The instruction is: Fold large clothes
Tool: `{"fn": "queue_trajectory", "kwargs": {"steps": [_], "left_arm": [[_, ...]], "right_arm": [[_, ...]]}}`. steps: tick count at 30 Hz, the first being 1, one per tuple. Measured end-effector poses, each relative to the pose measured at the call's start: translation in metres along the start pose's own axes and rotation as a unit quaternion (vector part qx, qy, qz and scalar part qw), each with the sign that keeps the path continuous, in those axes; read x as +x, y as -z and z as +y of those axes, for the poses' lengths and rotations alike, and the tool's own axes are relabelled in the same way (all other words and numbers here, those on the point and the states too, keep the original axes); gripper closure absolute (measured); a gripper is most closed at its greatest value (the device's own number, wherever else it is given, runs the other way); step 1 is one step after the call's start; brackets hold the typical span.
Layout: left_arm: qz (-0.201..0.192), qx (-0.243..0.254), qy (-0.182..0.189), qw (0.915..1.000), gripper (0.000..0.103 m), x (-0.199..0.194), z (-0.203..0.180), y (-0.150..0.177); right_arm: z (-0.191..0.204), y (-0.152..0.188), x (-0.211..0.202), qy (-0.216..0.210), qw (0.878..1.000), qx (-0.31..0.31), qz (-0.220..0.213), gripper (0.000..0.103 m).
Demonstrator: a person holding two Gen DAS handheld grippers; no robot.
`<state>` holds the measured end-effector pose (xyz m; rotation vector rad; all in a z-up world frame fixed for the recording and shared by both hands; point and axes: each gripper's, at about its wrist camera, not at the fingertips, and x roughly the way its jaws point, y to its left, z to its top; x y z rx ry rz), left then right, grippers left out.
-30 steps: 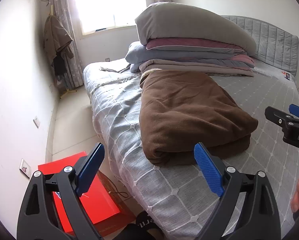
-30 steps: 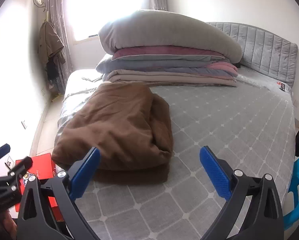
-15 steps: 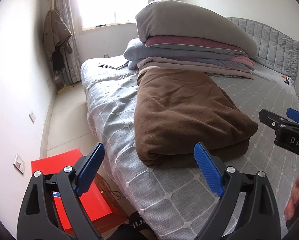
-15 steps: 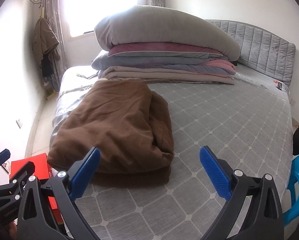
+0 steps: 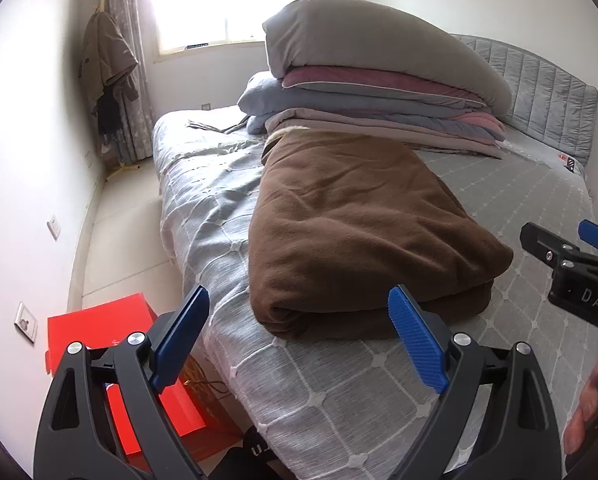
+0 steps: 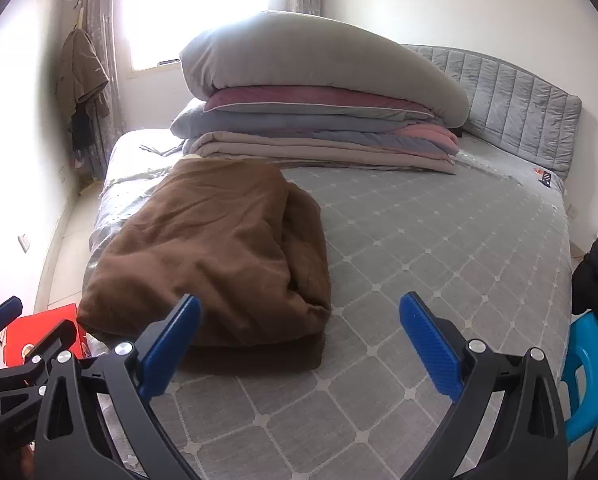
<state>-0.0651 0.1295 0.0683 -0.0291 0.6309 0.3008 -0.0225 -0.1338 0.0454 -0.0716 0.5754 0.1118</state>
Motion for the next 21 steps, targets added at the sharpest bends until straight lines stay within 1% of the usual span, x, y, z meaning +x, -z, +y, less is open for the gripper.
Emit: {"fn": "queue_trajectory", "kwargs": {"steps": [4, 7, 12, 21], "left_arm": [[0.0, 0.001, 0.002, 1.0, 0.015, 0.0, -0.004, 0.0], [0.008, 0.0, 0.005, 1.0, 0.015, 0.002, -0.003, 0.001], [0.035, -0.015, 0.016, 0.9992, 0.016, 0.009, 0.003, 0.003], [0.054, -0.002, 0.019, 0.9984, 0.016, 0.015, -0.003, 0.007]], "right_arm": [[-0.001, 0.0, 0.002, 0.007, 1.0, -0.001, 0.005, 0.007], [0.0, 0.0, 0.006, 0.007, 1.0, -0.006, 0.017, 0.007], [0.008, 0.001, 0.011, 0.01, 0.999, -0.022, 0.036, 0.007], [0.014, 0.004, 0.016, 0.004, 0.998, -0.034, 0.053, 0.007]]}}
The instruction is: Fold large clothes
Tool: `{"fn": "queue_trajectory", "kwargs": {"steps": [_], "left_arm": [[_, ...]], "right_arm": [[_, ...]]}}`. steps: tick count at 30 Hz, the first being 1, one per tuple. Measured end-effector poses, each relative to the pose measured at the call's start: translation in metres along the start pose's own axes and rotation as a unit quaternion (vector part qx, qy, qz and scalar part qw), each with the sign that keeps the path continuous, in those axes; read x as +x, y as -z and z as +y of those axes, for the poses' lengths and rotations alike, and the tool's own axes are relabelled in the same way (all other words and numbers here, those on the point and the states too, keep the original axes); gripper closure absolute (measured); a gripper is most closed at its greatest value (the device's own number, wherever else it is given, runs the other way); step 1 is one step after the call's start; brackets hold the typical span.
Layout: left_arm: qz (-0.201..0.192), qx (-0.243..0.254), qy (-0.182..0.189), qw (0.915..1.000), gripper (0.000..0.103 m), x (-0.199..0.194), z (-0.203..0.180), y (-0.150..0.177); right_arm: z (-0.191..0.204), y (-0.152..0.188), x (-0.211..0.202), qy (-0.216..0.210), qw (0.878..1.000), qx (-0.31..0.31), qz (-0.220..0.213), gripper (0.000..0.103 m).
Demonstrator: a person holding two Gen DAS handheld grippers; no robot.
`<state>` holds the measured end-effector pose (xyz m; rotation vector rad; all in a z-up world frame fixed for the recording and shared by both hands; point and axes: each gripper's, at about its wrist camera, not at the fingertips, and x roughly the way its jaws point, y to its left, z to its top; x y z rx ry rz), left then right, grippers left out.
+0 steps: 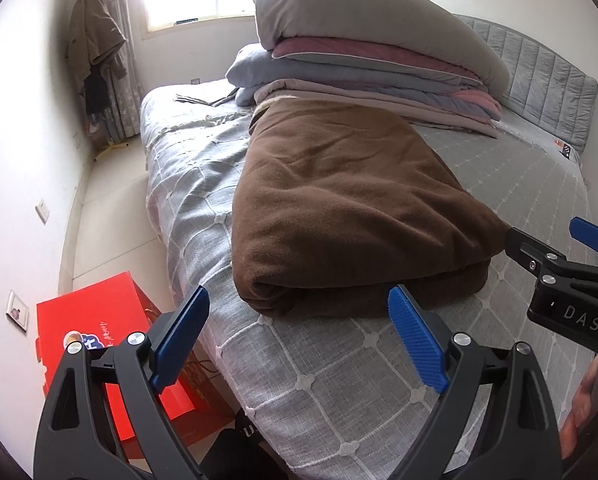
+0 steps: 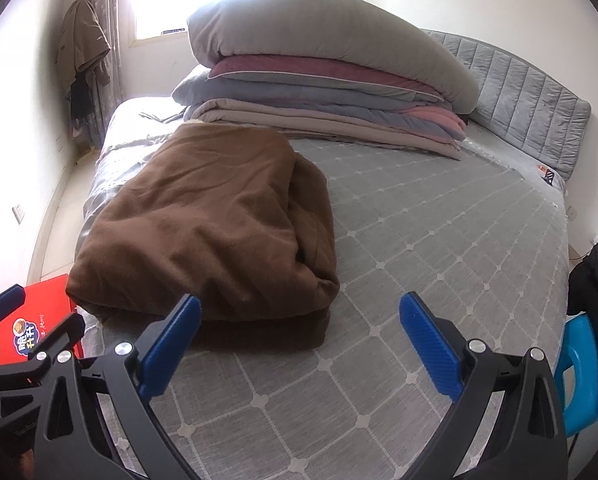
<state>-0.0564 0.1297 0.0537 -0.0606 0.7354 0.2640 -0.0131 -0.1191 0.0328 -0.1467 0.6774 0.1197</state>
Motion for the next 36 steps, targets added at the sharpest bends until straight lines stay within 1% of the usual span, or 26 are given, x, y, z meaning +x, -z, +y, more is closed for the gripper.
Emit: {"fn": "queue_trajectory", "kwargs": {"steps": [7, 36], "left_arm": [[0.006, -0.01, 0.009, 0.9999, 0.016, 0.002, 0.004, 0.0], [0.011, -0.011, 0.01, 0.9998, 0.016, 0.006, 0.004, 0.001]], "right_arm": [[0.007, 0.001, 0.0, -0.003, 1.0, -0.009, 0.004, 0.007], [0.013, 0.0, 0.001, -0.018, 1.0, -0.016, 0.012, 0.007]]}}
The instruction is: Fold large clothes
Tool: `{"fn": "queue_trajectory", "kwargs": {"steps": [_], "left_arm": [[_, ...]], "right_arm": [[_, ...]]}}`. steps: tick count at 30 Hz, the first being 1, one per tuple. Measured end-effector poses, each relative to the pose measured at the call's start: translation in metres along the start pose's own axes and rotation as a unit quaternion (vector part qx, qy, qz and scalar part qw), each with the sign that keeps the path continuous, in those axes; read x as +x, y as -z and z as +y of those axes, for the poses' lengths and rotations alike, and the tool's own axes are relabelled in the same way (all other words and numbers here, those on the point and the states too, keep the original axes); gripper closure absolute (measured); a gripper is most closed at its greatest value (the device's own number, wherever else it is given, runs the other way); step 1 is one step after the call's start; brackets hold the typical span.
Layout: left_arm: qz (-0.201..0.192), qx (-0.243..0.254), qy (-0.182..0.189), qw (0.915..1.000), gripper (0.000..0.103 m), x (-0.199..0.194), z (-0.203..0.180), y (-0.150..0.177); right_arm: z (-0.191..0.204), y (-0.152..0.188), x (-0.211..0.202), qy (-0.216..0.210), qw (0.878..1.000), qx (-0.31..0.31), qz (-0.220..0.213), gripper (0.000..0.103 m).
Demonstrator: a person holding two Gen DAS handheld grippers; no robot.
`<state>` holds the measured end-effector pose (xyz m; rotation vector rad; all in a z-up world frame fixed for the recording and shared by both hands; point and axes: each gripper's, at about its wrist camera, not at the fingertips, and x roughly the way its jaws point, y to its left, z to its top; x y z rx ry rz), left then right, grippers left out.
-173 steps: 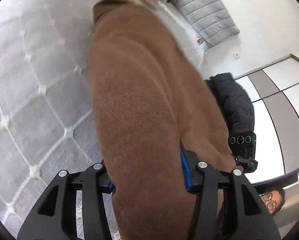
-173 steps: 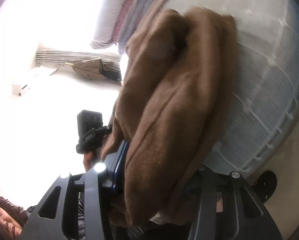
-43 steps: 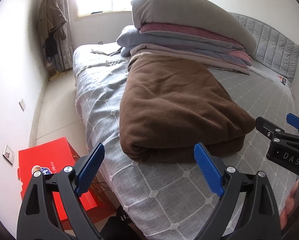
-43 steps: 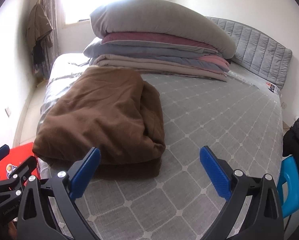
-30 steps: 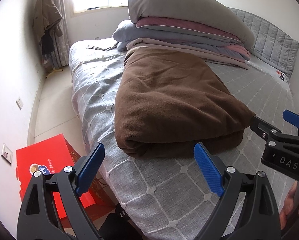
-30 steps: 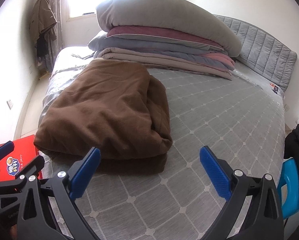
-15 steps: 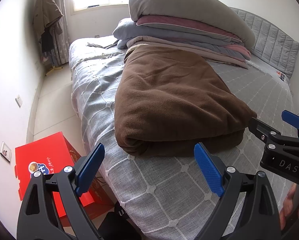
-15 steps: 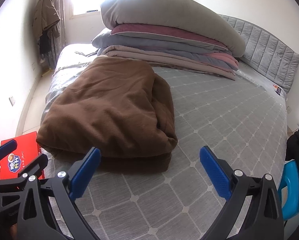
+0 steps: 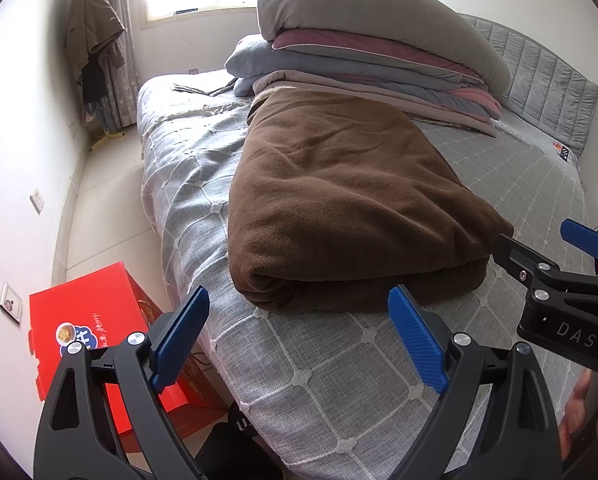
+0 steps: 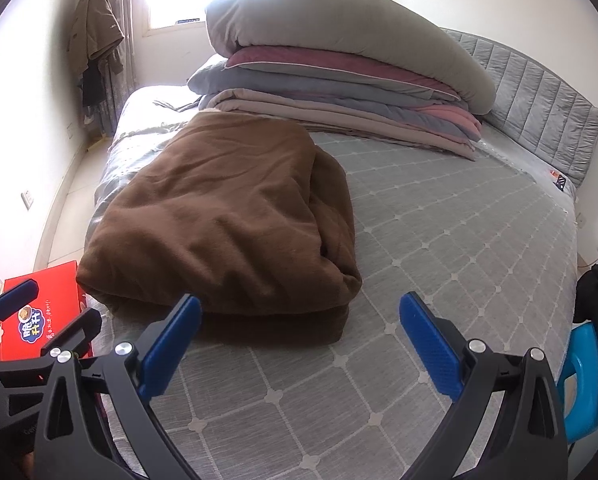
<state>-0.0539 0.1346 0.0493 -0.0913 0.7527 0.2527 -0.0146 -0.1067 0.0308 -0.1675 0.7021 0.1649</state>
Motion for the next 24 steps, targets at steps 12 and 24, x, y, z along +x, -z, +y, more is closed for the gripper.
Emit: {"fn": "queue_trajectory", "kwargs": {"steps": [12, 24], "left_arm": [[0.0, 0.001, 0.0, 1.0, 0.016, 0.0017, -0.0005, 0.0011], [0.008, 0.0, 0.002, 1.0, 0.015, 0.0025, 0.0006, 0.0007]], "right_arm": [[0.0012, 0.001, 0.0022, -0.008, 1.0, 0.001, 0.003, 0.007], [0.0008, 0.0013, 0.0035, -0.013, 1.0, 0.003, 0.005, 0.007]]}}
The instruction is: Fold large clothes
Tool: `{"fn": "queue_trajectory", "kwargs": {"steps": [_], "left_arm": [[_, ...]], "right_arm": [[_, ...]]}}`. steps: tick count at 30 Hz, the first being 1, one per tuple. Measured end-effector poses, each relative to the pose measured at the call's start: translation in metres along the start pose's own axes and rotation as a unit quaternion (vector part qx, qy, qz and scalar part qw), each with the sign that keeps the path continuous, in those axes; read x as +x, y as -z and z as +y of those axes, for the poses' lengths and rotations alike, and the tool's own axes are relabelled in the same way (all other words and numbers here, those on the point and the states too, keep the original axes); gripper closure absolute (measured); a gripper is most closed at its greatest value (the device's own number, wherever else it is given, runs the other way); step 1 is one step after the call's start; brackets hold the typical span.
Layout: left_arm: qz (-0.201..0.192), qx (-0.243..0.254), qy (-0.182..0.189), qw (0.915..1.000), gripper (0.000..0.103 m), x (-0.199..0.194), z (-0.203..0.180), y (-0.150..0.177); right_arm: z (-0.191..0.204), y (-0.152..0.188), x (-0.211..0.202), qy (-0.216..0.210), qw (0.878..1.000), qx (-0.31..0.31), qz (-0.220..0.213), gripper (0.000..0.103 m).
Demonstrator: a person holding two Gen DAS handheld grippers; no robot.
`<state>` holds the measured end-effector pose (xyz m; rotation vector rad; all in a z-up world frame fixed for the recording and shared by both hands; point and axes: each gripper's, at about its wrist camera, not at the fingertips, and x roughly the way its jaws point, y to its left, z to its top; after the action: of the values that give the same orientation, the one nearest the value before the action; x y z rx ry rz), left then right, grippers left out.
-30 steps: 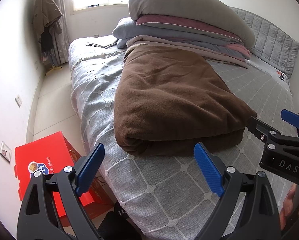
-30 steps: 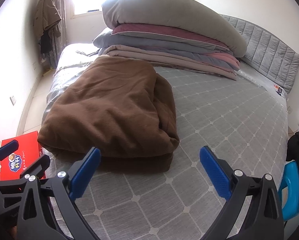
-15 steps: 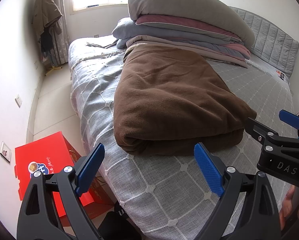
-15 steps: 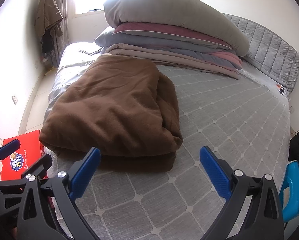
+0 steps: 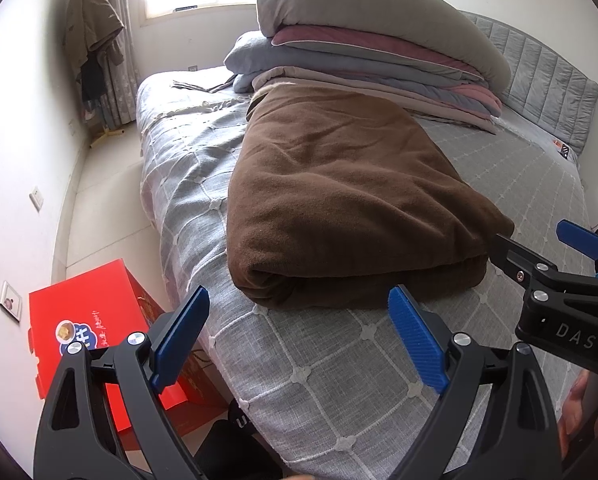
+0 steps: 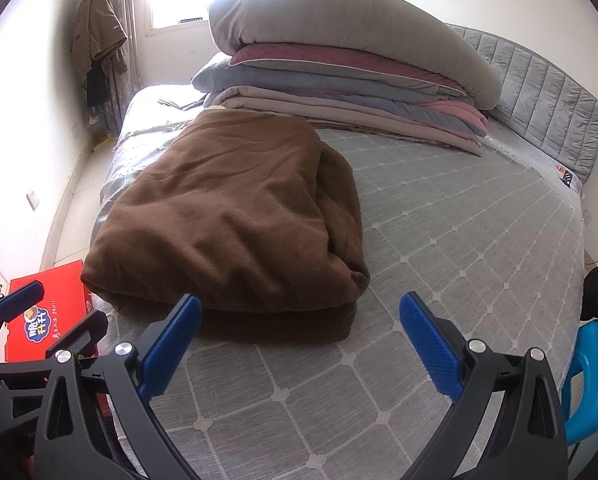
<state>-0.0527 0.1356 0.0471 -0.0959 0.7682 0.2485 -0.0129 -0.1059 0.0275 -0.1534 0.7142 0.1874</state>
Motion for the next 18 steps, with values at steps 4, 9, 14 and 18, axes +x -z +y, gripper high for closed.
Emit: {"fn": "queue_trajectory", "kwargs": {"steps": [4, 9, 14, 18], "left_arm": [[-0.007, 0.001, -0.003, 1.0, 0.015, -0.001, 0.001, -0.002], [-0.043, 0.019, -0.021, 0.9987, 0.011, -0.01, -0.003, -0.003], [-0.052, 0.04, -0.05, 0.9966, 0.011, -0.012, -0.008, -0.004], [-0.038, 0.026, -0.03, 0.9985, 0.01, -0.01, -0.004, -0.005]], "right_arm": [[-0.001, 0.001, 0.0, -0.003, 1.0, 0.001, 0.0, 0.007], [-0.002, 0.001, -0.001, -0.004, 1.0, 0.003, -0.002, 0.007], [-0.005, 0.0, -0.003, -0.006, 1.0, 0.008, -0.006, 0.007], [-0.009, 0.0, -0.005, -0.009, 1.0, 0.013, -0.007, 0.007]]}}
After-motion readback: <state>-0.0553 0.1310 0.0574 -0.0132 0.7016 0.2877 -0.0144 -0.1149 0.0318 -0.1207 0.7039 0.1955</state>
